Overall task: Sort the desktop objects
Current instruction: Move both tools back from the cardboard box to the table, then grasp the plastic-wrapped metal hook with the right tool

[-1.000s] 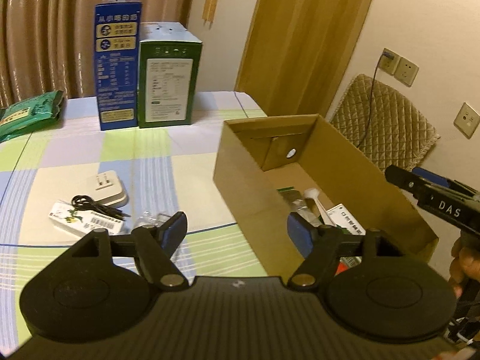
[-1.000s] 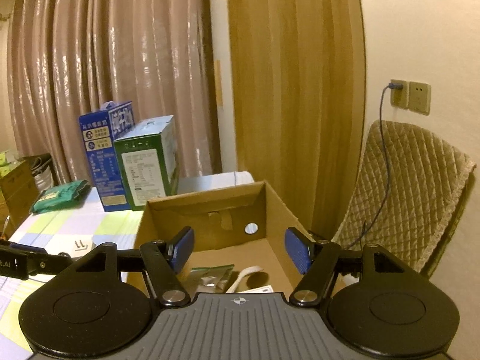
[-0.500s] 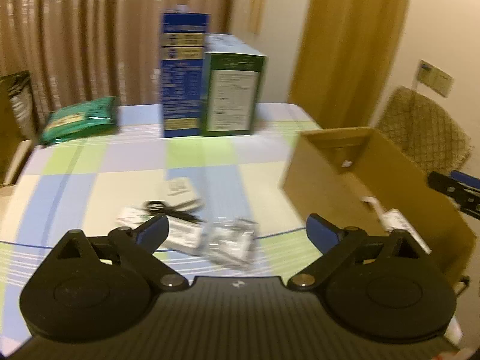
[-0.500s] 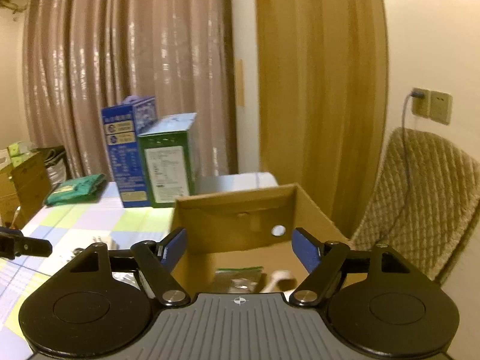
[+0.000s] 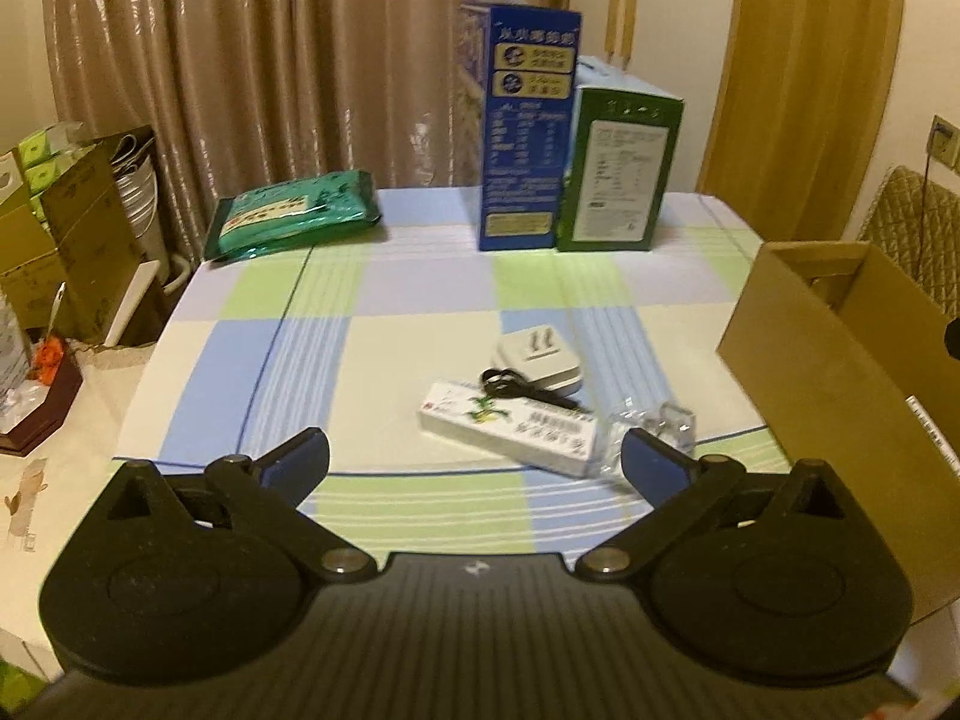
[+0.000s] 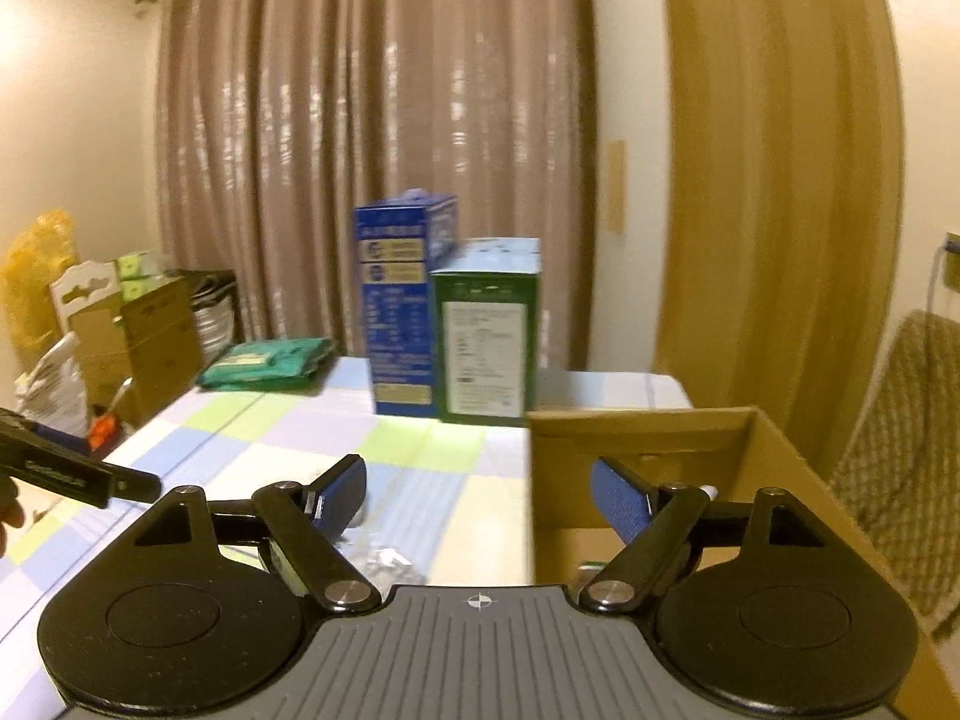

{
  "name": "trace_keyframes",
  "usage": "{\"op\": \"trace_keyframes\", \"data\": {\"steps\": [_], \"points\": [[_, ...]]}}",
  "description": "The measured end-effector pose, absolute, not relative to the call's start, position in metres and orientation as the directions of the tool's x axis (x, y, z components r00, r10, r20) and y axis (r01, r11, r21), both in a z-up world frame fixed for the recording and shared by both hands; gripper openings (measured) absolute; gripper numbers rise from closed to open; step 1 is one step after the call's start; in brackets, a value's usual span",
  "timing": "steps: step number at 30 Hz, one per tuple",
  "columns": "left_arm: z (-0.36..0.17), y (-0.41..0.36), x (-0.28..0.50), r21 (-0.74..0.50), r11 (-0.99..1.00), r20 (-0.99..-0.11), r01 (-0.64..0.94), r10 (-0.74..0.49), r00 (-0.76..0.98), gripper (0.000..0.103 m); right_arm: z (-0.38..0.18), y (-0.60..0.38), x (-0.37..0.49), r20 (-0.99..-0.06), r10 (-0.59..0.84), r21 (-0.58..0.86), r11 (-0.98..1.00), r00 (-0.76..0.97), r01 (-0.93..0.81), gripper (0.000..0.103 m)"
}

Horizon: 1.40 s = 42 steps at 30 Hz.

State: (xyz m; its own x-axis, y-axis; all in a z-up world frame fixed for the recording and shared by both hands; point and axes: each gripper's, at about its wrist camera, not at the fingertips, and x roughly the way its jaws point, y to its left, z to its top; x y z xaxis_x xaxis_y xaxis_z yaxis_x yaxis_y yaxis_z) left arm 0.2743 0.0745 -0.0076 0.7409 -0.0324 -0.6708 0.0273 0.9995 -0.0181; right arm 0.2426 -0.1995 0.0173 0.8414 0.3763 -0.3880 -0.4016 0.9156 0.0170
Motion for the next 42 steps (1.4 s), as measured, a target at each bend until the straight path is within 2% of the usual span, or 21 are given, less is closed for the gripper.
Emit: {"op": "trace_keyframes", "data": {"steps": [11,24,38,42], "points": [[-0.024,0.099,0.27,0.0,1.0,-0.693,0.013,-0.01,0.721,0.102,-0.001,-0.149,0.243,-0.441,0.48,0.017,0.85,0.759,-0.527,0.081],[-0.04,0.108,0.282,-0.007,1.0,-0.714,0.006,-0.009,0.7,0.102,-0.058,-0.115,0.274,-0.6,0.442,0.022,0.842,0.667,-0.539,0.082],[-0.082,0.124,0.312,-0.066,0.996,-0.741,-0.057,-0.011,0.672,0.102,-0.108,-0.108,0.323,-0.67,0.393,0.211,0.914,0.629,-0.346,0.082],[-0.086,0.125,0.323,-0.098,0.991,-0.736,-0.087,-0.013,0.677,0.102,-0.117,-0.107,0.334,-0.665,0.391,0.263,0.92,0.637,-0.291,0.082]]}}
